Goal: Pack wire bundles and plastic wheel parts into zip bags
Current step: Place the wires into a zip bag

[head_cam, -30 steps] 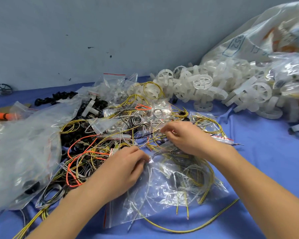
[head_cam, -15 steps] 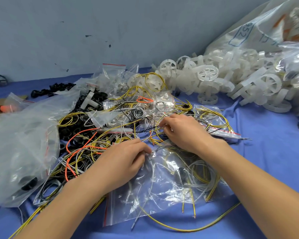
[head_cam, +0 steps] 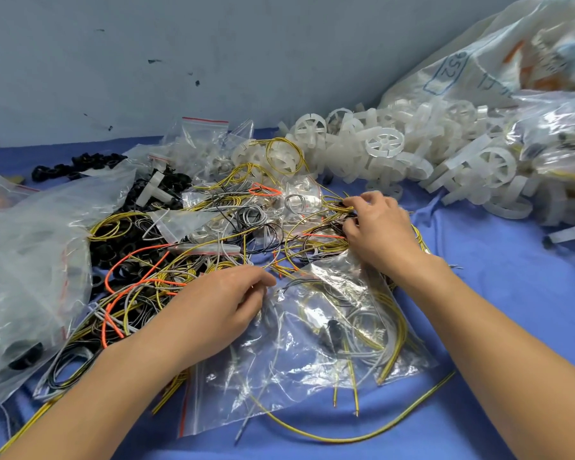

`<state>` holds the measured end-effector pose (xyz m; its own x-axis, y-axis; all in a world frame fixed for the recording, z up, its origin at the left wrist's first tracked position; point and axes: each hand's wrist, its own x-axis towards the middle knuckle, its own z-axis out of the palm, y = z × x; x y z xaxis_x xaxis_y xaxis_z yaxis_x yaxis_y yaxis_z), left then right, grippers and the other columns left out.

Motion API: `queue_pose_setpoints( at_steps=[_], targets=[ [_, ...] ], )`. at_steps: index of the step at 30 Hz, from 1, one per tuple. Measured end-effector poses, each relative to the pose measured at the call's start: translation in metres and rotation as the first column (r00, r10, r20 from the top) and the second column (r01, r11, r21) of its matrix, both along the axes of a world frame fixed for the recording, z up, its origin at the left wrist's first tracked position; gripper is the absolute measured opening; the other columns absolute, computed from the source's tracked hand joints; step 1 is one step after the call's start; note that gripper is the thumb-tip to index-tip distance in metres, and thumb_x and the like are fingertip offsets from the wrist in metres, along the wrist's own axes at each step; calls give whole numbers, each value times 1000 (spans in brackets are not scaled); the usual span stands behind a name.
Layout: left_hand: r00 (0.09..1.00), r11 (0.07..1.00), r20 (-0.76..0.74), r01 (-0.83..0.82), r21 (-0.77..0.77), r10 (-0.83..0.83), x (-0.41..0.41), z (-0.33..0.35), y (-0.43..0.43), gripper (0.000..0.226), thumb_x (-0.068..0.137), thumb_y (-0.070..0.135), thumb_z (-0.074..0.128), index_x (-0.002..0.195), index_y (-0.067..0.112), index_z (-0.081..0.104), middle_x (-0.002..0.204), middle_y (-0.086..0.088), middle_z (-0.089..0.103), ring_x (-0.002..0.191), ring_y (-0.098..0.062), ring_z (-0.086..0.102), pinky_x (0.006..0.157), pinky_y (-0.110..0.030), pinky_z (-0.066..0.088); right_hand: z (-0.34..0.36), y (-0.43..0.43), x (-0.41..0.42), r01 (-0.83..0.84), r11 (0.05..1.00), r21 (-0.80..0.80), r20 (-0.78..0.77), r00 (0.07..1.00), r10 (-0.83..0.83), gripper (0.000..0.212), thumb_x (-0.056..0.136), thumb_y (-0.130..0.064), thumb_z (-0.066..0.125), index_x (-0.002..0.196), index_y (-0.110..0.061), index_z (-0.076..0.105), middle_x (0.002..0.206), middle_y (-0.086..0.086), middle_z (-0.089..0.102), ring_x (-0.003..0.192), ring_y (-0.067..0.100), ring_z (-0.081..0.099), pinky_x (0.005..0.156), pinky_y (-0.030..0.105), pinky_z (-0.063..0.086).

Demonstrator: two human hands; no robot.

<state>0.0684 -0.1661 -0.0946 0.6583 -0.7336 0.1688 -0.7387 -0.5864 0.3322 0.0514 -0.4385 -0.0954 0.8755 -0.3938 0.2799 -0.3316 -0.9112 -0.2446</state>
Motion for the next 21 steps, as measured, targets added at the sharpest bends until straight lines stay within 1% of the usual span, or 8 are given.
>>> queue_pose_setpoints(
  at_steps=[3,5,8,12,17,21],
  targets=[
    [1000,1000,4,1,3,-1,1,0,0,21,98,31,47,113,38,61,107,27,63,94,3,57,82,-26,48,-5,-4,-2,15,1000,16,-96,995,-13,45,97,-30,40,140,-21,47,137,11,51,127,34,43,103,45,36],
    [1000,1000,9,1,6,-1,1,0,0,21,97,31,48,111,38,62,107,27,62,93,5,56,82,-27,48,-7,-4,-4,10,1000,22,-125,992,-7,45,97,-31,38,141,-21,45,136,11,53,126,34,43,102,47,38],
    [1000,1000,17,1,4,-1,2,-1,0,21,97,32,48,111,39,62,106,29,62,92,8,55,81,-23,48,-6,-7,-6,-8,1000,27,-109,994,11,44,98,-31,38,140,-21,46,134,11,54,125,34,45,100,46,40],
    [1000,1000,8,3,2,-3,2,-2,1,22,97,33,47,112,40,61,107,29,62,94,8,56,82,-23,48,-6,-16,-9,-26,998,57,-76,997,31,39,96,-30,40,131,-22,54,125,10,59,115,33,53,84,40,44],
    [1000,1000,4,12,12,-12,3,-1,0,22,97,31,48,113,39,63,109,29,62,98,4,58,84,-27,49,-9,-20,-14,-30,998,64,-70,997,34,42,96,-31,39,136,-22,51,131,7,56,118,32,52,85,40,44],
    [1000,1000,13,11,16,-12,2,-1,-1,22,97,30,49,111,39,63,108,29,61,96,4,57,83,-27,49,-11,-20,-17,-38,998,49,-64,997,41,42,97,-30,39,137,-21,51,134,6,54,120,32,51,85,39,44]
  ],
)
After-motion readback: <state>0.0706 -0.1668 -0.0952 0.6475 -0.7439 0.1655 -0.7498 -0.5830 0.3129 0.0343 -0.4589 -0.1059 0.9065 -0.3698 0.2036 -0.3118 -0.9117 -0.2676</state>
